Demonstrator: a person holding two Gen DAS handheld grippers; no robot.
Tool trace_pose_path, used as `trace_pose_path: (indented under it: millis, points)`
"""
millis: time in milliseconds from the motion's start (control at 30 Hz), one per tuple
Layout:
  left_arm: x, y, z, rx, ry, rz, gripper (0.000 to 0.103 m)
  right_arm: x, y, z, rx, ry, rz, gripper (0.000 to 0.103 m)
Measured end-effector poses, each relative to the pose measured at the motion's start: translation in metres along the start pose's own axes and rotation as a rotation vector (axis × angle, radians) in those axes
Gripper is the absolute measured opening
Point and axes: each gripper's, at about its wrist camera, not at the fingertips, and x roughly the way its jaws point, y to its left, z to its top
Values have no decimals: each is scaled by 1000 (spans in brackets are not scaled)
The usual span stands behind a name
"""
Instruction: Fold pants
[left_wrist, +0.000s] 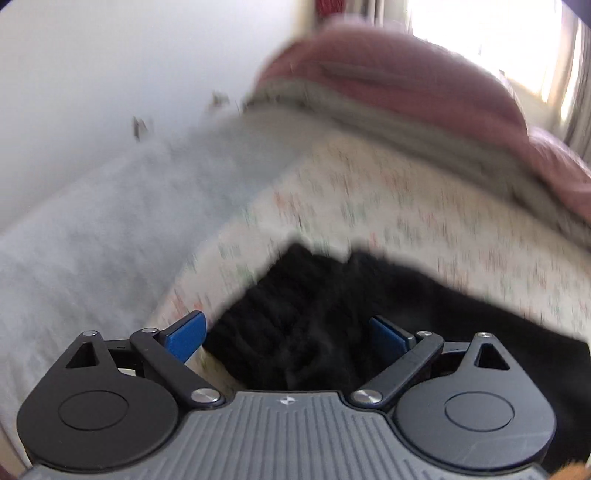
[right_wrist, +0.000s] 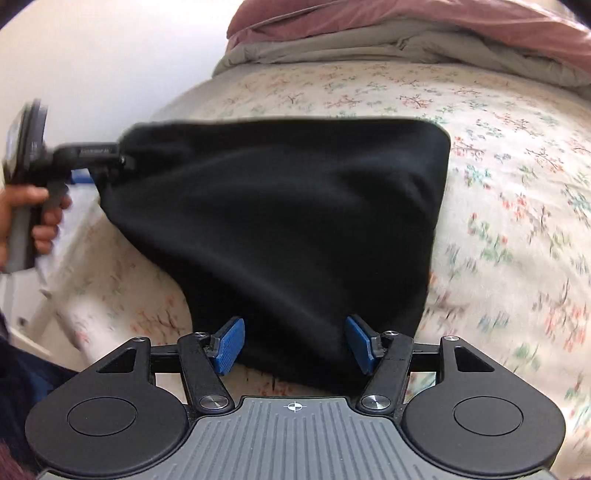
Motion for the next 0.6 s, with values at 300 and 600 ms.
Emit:
trace_pose_path:
  millis: [300, 600]
  points:
    - [-41, -79, -6, 190, -154, -246, 103, 3, -127, -6, 480, -74, 126, 57]
    - [-10, -183, -49, 380, 65, -375, 103, 3, -106, -17, 436, -14, 172, 57]
